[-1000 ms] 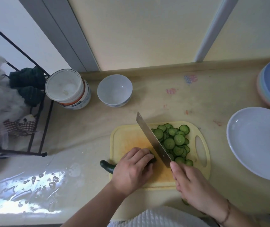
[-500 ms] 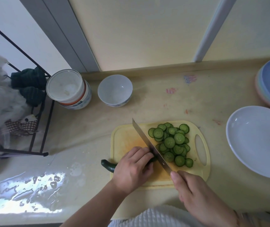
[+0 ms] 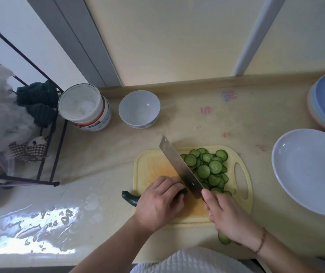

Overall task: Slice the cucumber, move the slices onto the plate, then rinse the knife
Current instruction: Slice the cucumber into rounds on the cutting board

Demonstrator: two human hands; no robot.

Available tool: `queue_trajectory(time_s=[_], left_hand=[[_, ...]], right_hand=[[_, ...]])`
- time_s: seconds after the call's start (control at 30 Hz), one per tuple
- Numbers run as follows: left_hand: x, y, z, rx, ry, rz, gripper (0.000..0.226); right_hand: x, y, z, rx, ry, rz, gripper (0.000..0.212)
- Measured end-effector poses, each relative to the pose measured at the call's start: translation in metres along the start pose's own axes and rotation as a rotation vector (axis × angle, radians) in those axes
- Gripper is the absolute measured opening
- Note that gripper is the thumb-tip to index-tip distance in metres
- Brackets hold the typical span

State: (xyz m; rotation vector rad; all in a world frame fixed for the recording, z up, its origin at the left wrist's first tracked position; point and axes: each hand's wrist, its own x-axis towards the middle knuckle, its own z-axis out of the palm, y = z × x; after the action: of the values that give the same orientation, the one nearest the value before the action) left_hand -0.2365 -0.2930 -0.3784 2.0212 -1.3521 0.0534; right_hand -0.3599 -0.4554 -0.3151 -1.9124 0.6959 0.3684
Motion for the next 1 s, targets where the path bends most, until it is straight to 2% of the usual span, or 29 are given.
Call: queue_trajectory(time_s=[0.33, 0.6, 1.0], left_hand=[[0.000, -0.002, 0.002, -0.005, 0.010, -0.013, 0.014], [0.002, 0.000, 0.001, -0.012, 0.007, 0.004, 0.012], [-0.001, -0.002, 0.004, -0.014, 0.009, -0.004, 0.014]], right_hand=[[-0.026, -0.018, -0.001, 0.010, 0.029, -0.103, 0.056], [-0.036, -0.012, 0.000, -0.038, 0.064, -0.085, 0.078], [-0.003, -0.009, 0.020, -0.113, 0.051, -0.085, 0.050]])
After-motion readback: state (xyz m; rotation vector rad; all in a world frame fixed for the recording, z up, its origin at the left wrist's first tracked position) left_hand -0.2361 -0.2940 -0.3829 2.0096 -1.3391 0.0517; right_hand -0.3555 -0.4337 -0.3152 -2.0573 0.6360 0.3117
